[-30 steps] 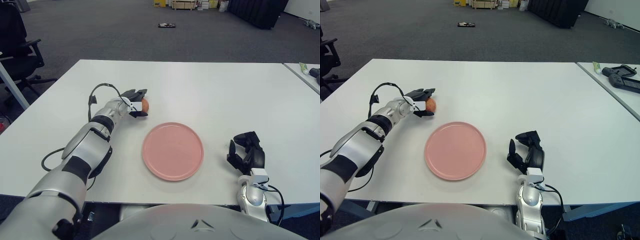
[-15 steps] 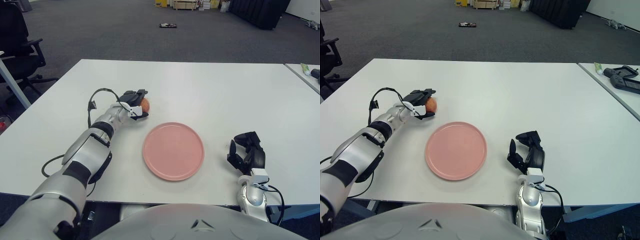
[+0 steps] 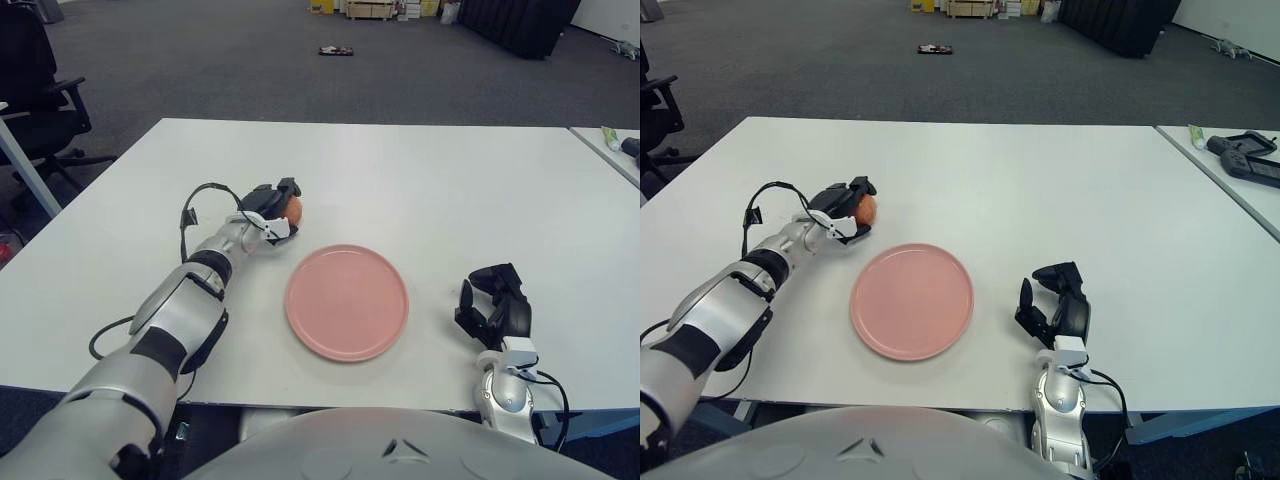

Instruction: Put the apple into the plate.

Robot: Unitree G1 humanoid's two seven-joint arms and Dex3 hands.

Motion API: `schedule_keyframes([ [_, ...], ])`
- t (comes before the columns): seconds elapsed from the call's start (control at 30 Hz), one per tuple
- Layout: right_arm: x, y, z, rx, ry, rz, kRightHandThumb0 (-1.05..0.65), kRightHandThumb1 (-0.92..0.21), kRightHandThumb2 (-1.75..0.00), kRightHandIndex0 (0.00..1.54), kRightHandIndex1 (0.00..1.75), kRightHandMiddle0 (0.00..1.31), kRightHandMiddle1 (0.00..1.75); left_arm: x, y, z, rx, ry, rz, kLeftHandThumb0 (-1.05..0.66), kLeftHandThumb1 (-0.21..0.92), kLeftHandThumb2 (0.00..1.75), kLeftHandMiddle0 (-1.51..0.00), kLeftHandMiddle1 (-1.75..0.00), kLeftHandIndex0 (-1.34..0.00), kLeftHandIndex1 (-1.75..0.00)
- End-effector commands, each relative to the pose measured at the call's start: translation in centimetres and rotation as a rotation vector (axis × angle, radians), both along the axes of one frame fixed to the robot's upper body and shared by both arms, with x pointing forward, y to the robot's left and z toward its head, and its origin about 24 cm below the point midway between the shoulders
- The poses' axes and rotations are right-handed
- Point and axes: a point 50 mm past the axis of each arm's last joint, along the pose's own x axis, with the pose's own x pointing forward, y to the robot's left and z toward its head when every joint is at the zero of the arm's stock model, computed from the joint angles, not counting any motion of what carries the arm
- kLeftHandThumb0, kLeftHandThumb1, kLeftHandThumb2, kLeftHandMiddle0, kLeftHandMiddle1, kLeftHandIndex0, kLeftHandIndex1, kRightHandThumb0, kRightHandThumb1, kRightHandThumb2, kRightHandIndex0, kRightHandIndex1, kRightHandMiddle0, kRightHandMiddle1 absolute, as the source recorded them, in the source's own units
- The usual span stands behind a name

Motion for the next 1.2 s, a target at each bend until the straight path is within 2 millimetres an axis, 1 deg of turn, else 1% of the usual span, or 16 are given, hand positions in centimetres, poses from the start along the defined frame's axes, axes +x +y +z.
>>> schedule_keyframes([
  [0.0, 0.3, -0.1, 0.5, -0.008, -0.024, -0.007, -0.40, -0.59, -0.97, 0.60, 1.57, 0.40, 1.75, -0.7, -0.1, -0.9, 0.030, 0.008, -0.016, -0.03, 0.09, 1.54, -0.79, -1.63, -0.59, -1.75],
  [0.17, 0.2, 0.0, 0.6, -0.011, -0.024, -0.007, -0.40, -0.57, -1.00, 0.61, 1.57, 0.41, 1.75, -0.7, -0.5, -1.0, 0.024, 0.005, -0.023, -0.01, 0.05, 1.60, -0.83, -1.66, -0.59, -1.75],
  [0.5, 0.2, 0.0, 0.7, -0.010, -0.030, -0.012, -0.41, -0.54, -1.04, 0.64, 1.59, 0.44, 1.75, -0.8, -1.1, -0.9, 0.017, 0.003, -0.053, 0.00, 0.06, 1.59, -0.85, -1.64, -0.57, -1.75],
  [0.57, 0.2, -0.1, 0.7, -0.011, -0.031, -0.012, -0.41, -0.54, -1.05, 0.65, 1.59, 0.44, 1.75, -0.8, -1.5, -0.9, 0.012, 0.004, -0.061, 0.00, 0.06, 1.58, -0.85, -1.64, -0.56, -1.75],
  [0.63, 0.1, -0.1, 0.7, -0.013, -0.029, -0.012, -0.41, -0.54, -1.04, 0.65, 1.60, 0.44, 1.75, -0.6, -1.9, -0.6, 0.001, 0.000, -0.073, 0.00, 0.06, 1.58, -0.85, -1.64, -0.56, -1.75],
  [0.93, 0.1, -0.1, 0.7, -0.003, -0.030, -0.011, -0.40, -0.58, -1.00, 0.63, 1.57, 0.41, 1.75, -0.6, -1.9, -0.7, -0.001, 0.023, -0.081, 0.00, 0.07, 1.57, -0.85, -1.63, -0.56, -1.75],
  [1.17, 0.1, -0.1, 0.6, -0.002, -0.031, -0.010, -0.40, -0.58, -0.99, 0.62, 1.56, 0.41, 1.75, -0.6, -2.0, -0.6, 0.006, 0.046, -0.102, 0.00, 0.07, 1.56, -0.84, -1.63, -0.56, -1.75],
])
